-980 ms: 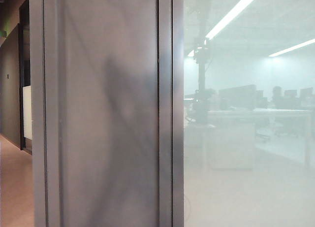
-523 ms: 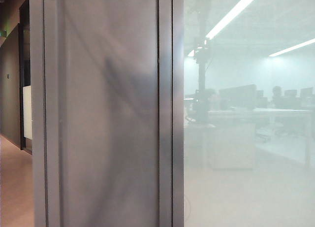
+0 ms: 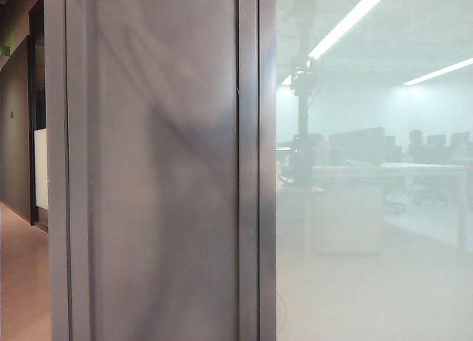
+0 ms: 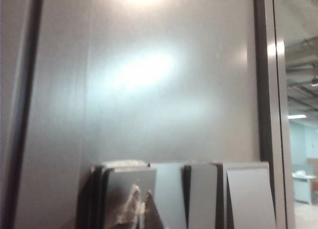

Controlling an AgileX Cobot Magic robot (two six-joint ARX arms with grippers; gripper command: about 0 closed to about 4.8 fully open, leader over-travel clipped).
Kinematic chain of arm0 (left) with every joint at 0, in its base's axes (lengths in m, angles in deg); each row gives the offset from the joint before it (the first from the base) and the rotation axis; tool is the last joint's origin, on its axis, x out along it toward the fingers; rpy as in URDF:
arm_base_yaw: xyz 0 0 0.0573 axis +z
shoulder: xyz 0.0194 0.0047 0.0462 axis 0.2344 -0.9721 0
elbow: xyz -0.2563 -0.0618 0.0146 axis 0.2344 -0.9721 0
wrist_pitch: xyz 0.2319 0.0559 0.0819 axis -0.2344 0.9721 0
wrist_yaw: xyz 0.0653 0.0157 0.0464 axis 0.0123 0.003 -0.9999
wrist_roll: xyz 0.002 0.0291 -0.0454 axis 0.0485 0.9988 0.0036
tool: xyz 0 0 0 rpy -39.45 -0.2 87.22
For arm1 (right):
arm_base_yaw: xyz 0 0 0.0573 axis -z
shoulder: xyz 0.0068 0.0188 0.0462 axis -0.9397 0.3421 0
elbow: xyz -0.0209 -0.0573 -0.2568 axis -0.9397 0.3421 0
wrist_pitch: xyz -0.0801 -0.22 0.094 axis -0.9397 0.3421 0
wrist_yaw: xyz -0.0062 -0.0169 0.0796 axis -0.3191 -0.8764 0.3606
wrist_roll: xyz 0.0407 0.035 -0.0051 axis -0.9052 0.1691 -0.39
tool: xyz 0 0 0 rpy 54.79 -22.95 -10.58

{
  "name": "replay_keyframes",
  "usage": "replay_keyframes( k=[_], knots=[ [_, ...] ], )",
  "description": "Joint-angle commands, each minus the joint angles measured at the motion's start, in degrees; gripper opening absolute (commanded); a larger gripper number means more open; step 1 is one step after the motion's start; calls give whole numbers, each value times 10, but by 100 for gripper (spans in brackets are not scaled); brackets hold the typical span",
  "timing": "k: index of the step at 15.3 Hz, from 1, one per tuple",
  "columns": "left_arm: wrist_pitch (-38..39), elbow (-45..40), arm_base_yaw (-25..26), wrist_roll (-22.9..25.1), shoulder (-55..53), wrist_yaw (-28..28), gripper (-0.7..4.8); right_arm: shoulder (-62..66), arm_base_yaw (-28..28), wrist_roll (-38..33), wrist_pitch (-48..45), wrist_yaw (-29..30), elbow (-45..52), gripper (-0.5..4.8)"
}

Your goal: Raise the arm to find the leftmost switch on the wall and turn off the lights.

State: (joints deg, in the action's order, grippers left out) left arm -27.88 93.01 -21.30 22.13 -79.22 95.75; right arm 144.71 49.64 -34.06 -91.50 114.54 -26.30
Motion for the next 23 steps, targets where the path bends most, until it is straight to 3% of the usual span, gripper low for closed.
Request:
replay_keyframes(
  k=[1, 12, 15, 18, 21, 23],
  knots=[
    [-30, 3, 0, -3, -8, -13, -6, -2, -1, -4, -1, 11, -3, -1],
    [-46, 4, 0, -3, -37, -27, -6, -6, -1, -6, 7, 21, -3, -1],
    [-24, 4, 0, -23, -17, 30, -6, -6, -1, -6, 7, 21, -3, -1],
    [134, 4, 0, -19, 57, 23, -6, -21, -1, -6, 7, 21, -3, -1],
    [299, 4, 0, 92, 153, -4, -6, -43, -1, -6, 13, 19, -3, -1],
    [418, 3, 0, 156, 227, -55, -6, -64, -1, -6, 60, 18, -3, -1]
  ],
)
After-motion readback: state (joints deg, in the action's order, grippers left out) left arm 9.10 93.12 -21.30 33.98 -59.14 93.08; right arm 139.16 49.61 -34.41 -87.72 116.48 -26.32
